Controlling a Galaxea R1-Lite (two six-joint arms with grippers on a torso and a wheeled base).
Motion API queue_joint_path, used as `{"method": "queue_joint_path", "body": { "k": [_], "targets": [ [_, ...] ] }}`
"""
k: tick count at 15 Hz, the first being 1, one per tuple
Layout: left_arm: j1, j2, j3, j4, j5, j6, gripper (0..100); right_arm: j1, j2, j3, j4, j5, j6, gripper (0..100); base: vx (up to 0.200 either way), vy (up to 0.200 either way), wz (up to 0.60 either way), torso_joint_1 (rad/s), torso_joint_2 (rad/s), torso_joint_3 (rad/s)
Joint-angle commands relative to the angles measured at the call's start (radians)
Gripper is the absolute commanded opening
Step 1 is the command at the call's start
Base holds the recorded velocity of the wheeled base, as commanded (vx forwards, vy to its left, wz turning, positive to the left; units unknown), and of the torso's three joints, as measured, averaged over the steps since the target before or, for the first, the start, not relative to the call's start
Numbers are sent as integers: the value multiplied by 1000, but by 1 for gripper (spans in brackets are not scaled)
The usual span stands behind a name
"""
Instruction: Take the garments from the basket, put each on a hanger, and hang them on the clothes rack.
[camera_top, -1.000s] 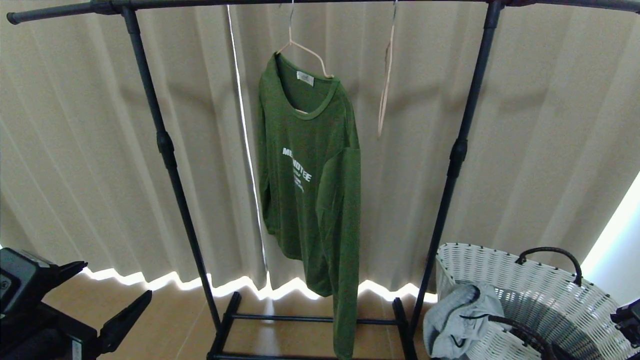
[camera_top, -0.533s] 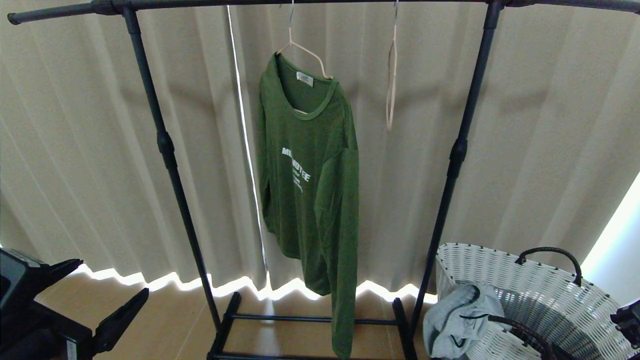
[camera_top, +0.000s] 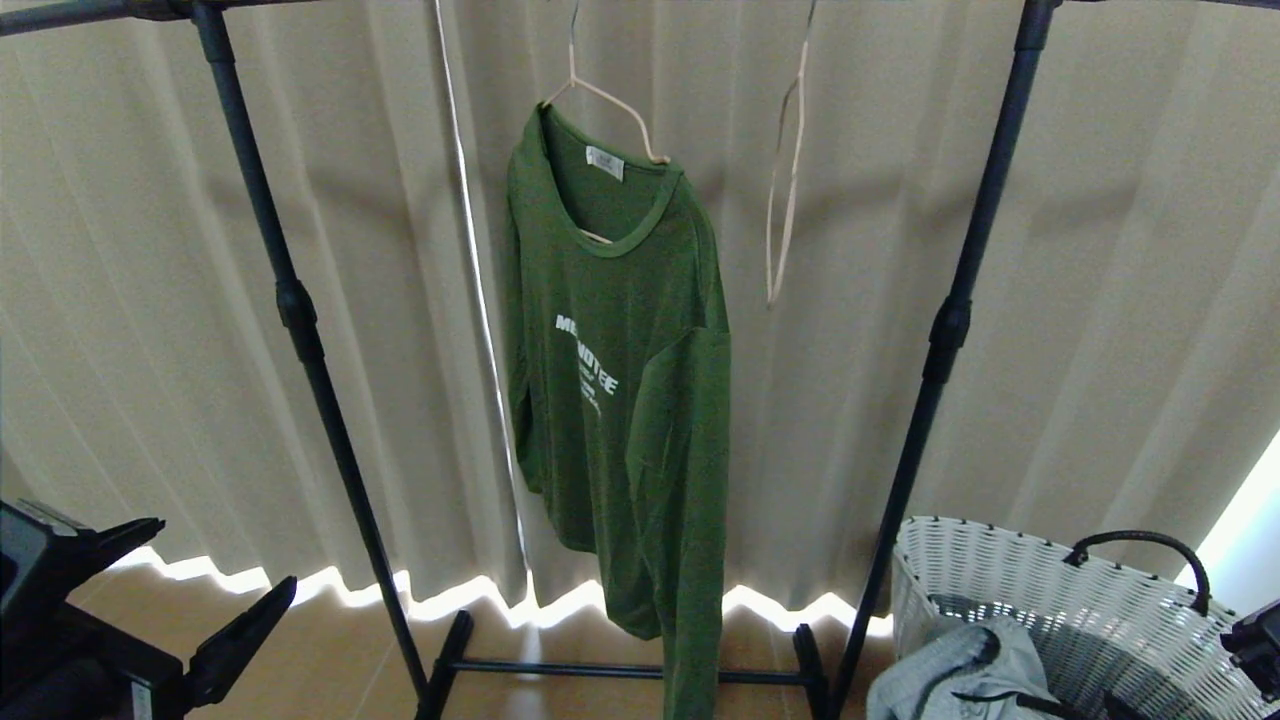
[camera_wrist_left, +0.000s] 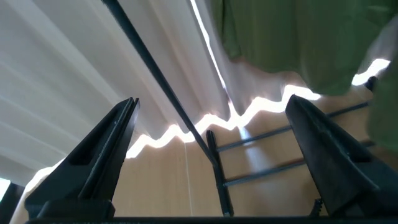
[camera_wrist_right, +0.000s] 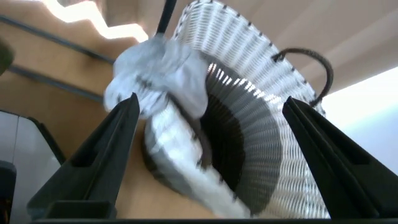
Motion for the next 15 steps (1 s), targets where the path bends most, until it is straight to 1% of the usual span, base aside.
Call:
{"method": "queue_joint_path", "body": {
  "k": [1, 2, 4, 7, 9, 10, 11, 14, 15],
  "targets": [
    [0, -1, 0, 0, 1, 0, 100, 0, 2, 30, 1, 1, -1, 100, 0, 0, 0, 0, 0, 0],
    [0, -2, 0, 0, 1, 0, 100, 0, 2, 61, 1, 0, -2, 100, 0, 0, 0, 0, 0, 0],
    [-1, 1, 0, 0, 1, 0, 100, -3, -1, 59, 0, -8, -4, 100, 0, 0, 0, 0, 0, 0],
    [-1, 4, -3, 0, -1, 0, 100, -3, 36, 18, 4, -17, -7, 100, 0, 0, 0, 0, 0, 0],
    [0, -2, -3, 0, -1, 0, 100, 0, 83, -21, 11, -3, -5, 100, 0, 0, 0, 0, 0, 0],
    [-1, -2, -3, 0, 1, 2, 100, 0, 149, -39, 23, -3, -5, 100, 0, 0, 0, 0, 0, 0],
    [-3, -2, 2, 0, 1, 4, 100, 2, 243, -80, 24, -2, -4, 100, 0, 0, 0, 0, 0, 0],
    [-4, -4, 6, -1, 1, 19, 100, 8, 419, -142, 12, -8, -5, 100, 0, 0, 0, 0, 0, 0],
    [-4, -15, 6, -1, 1, 19, 100, 11, 499, -179, 12, -16, -5, 100, 0, 0, 0, 0, 0, 0]
  ]
}}
